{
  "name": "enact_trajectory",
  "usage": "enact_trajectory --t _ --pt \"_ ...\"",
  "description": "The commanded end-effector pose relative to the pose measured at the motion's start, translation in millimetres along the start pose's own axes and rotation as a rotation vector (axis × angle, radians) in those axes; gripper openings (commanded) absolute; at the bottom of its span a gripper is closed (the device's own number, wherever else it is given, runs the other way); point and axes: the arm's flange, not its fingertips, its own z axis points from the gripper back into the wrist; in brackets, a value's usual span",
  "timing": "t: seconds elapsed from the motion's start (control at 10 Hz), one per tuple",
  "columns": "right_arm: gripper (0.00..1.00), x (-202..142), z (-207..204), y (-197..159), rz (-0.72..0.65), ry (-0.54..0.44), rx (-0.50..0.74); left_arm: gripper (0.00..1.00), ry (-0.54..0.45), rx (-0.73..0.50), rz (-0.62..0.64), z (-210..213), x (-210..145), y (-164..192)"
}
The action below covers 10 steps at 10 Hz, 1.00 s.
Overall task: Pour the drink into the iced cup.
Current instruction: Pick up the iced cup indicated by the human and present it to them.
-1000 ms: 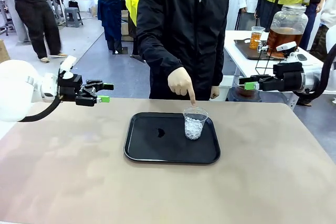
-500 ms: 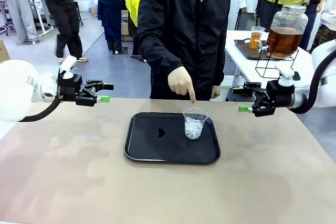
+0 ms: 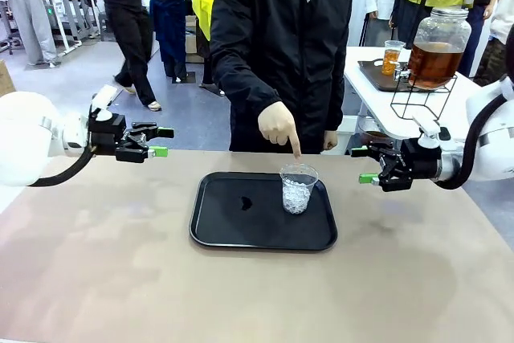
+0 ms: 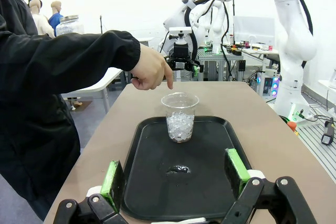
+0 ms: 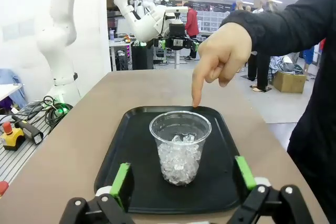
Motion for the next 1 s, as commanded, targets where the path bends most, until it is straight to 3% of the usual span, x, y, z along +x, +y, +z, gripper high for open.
enact_trajectory --t 0.0,0.3,0.9 --pt "1.0 4 -1 0 0.027 -0.006 0.011 1.0 -0.006 0.01 -0.003 -2 3 0" --pt "1.0 0 0 0 0.004 -0.002 0.003 1.0 -0.006 0.01 -0.003 -2 3 0" --pt "1.0 -34 -58 -1 -0.078 -0.039 0.038 1.0 -0.006 0.01 -0.003 -2 3 0"
